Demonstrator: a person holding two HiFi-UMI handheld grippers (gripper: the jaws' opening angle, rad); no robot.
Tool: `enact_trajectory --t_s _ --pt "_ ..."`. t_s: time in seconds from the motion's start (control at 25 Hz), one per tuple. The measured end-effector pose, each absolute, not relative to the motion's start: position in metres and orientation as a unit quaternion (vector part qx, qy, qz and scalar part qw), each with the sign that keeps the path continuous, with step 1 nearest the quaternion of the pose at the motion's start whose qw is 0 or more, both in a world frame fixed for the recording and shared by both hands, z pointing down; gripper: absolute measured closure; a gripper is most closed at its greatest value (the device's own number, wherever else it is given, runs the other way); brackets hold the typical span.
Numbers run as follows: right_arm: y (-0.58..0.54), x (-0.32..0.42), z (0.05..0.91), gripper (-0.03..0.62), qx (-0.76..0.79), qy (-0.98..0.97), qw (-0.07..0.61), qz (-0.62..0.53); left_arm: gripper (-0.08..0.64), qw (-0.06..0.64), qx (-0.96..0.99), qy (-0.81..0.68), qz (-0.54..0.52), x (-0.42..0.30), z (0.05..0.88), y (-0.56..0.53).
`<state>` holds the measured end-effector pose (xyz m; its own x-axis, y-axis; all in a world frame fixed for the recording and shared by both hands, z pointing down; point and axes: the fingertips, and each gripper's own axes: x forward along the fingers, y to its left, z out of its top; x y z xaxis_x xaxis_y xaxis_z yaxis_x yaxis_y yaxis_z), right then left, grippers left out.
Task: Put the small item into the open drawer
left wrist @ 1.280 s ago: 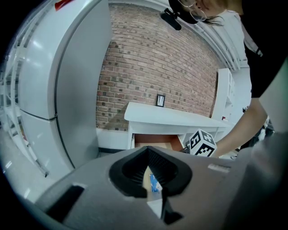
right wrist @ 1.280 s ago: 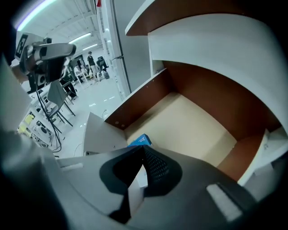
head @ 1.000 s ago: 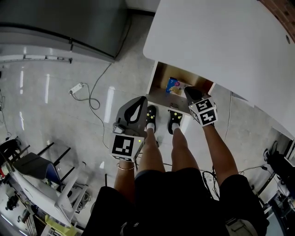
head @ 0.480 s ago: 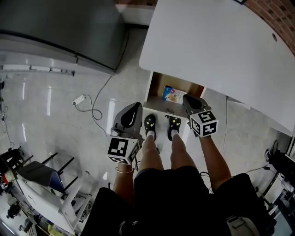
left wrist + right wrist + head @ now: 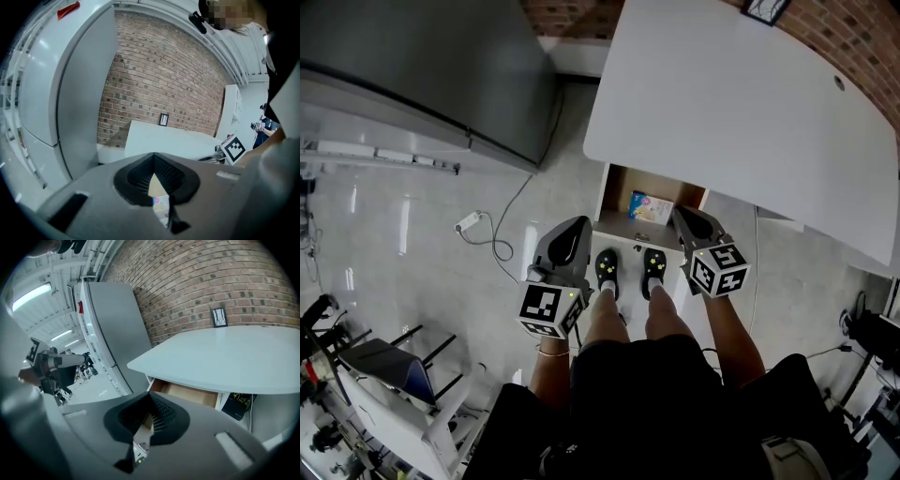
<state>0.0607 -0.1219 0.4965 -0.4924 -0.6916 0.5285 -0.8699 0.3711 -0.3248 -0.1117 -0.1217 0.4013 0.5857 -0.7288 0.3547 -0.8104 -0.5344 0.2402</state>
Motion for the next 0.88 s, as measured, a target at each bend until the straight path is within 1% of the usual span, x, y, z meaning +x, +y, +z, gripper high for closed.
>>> enact_trajectory --t_s 0.28,0.48,0.88 --pt "-0.119 0.066 0.461 0.580 0.491 -0.814 0.123 0.284 0.563 0.206 0.869 -0.440 0.092 -0.112 0.380 -0.122" --pt "-0.118 0.068 0.434 0.580 0.494 -0.819 0.102 0.273 0.563 0.178 0.875 -0.443 0.079 -0.109 0.355 -0.121" --pt "-0.112 0.067 0.387 0.580 0.494 -0.827 0.070 0.257 0.563 0.149 0.896 -0.416 0.055 -0.094 0.317 -0.116"
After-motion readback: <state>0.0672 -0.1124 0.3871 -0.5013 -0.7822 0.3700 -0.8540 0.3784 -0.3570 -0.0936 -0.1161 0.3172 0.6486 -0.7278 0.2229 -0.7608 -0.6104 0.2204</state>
